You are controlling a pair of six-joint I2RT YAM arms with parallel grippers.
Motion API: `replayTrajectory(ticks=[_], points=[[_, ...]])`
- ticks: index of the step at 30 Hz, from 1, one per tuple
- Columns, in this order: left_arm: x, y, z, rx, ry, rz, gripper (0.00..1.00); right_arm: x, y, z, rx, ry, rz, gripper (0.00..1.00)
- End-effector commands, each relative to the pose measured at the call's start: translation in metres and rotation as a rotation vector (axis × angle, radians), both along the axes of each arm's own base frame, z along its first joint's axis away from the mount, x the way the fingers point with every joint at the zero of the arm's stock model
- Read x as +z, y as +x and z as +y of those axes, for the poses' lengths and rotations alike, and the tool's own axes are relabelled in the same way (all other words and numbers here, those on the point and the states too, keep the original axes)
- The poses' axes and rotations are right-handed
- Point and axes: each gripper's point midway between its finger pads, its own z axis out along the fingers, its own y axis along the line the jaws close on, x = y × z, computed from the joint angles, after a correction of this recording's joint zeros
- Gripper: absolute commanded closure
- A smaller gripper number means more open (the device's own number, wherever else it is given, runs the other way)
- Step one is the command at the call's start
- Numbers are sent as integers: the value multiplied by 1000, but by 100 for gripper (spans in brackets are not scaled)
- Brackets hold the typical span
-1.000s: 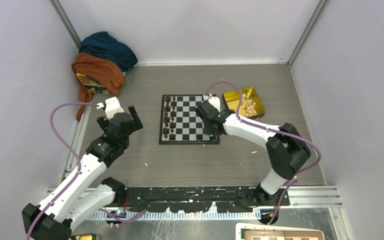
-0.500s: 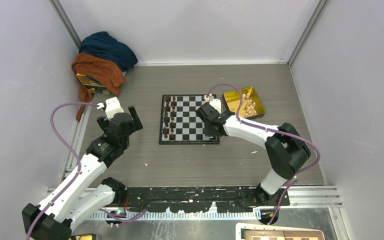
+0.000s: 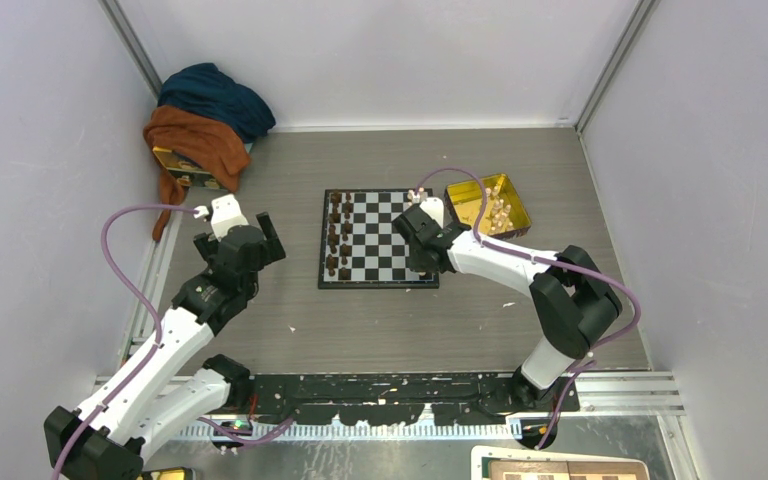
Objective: Set up the chess pieces on the board
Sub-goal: Place the chess piece on the chessboard.
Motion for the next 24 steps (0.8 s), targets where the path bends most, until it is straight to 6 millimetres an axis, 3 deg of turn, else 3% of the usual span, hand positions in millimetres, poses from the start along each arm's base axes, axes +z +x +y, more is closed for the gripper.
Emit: replayTrajectory(ticks=[1, 20, 24], points=[[6, 2, 0, 3, 1, -20, 0, 5, 2, -4, -34, 15, -23, 99], [3, 4, -4, 1, -11, -12, 0, 0, -7, -17, -60, 7, -8, 99], [2, 4, -4, -1, -9, -11, 0, -4, -8, -17, -58, 7, 4, 85]])
